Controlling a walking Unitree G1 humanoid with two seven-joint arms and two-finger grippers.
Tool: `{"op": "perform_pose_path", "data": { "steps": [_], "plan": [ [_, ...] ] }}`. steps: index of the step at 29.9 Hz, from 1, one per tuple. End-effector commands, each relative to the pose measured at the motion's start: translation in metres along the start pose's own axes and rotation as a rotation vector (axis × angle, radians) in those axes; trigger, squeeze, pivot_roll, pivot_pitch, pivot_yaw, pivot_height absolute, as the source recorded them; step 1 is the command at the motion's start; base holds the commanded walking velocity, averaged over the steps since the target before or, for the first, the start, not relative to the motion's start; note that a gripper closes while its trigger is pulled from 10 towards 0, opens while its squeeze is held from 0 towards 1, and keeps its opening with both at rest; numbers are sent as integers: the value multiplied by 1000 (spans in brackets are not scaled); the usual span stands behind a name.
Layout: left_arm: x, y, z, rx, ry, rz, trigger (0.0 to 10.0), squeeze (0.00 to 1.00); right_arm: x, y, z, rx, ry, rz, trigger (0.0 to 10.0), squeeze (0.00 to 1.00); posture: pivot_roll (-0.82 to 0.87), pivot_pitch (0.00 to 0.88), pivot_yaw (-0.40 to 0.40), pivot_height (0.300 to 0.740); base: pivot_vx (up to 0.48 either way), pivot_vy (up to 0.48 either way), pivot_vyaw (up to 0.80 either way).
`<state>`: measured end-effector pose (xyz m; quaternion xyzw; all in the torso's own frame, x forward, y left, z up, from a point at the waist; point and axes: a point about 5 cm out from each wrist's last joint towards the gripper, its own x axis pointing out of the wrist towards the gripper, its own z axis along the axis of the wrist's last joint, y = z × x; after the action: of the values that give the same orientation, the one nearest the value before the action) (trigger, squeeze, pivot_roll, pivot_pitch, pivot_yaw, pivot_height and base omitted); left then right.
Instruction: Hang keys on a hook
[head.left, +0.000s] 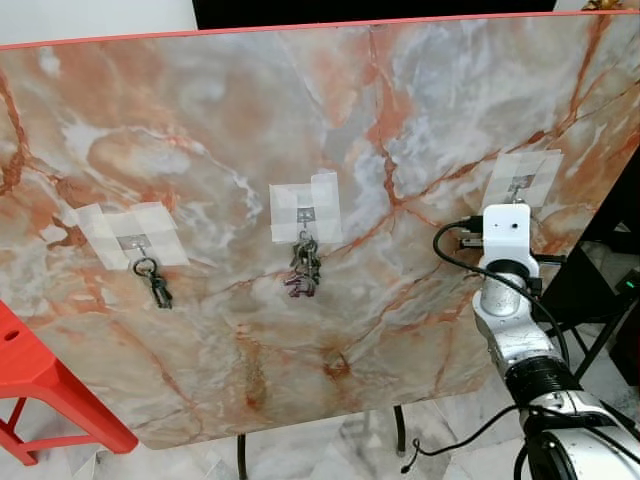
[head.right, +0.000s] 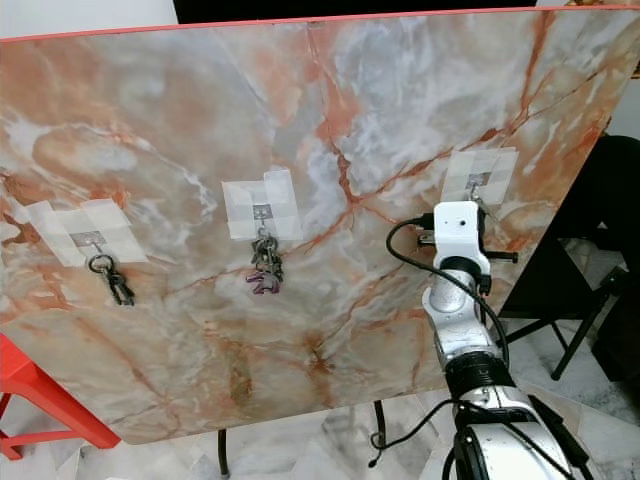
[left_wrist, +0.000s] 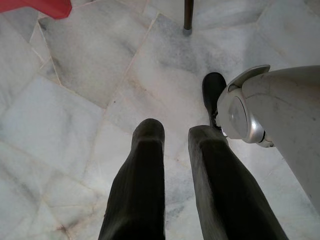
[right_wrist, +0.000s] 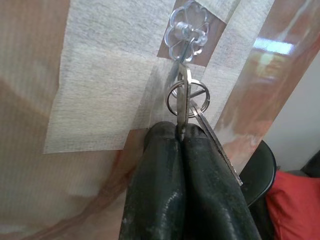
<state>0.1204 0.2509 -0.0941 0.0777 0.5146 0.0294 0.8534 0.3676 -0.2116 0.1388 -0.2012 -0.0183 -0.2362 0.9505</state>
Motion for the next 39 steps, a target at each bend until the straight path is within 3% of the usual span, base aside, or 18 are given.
{"op": "perform_pose_path", "data": {
  "steps": [1, 30, 39],
  "plan": [
    [0, 0, 0, -8, 0, -2, 10000, 0, 5, -3, 6, 17, -2, -14, 10000, 0, 73, 0, -13, 730, 0, 0, 0],
    [0, 1, 0, -6, -1, 1, 10000, 0, 5, 4, 14, 72, -29, 52, 10000, 0, 76, 0, -9, 730, 0, 0, 0],
    [0, 1, 0, -6, -1, 1, 10000, 0, 5, 11, 17, 176, 3, 145, 10000, 0, 78, 0, -10, 730, 0, 0, 0]
  ]
}}
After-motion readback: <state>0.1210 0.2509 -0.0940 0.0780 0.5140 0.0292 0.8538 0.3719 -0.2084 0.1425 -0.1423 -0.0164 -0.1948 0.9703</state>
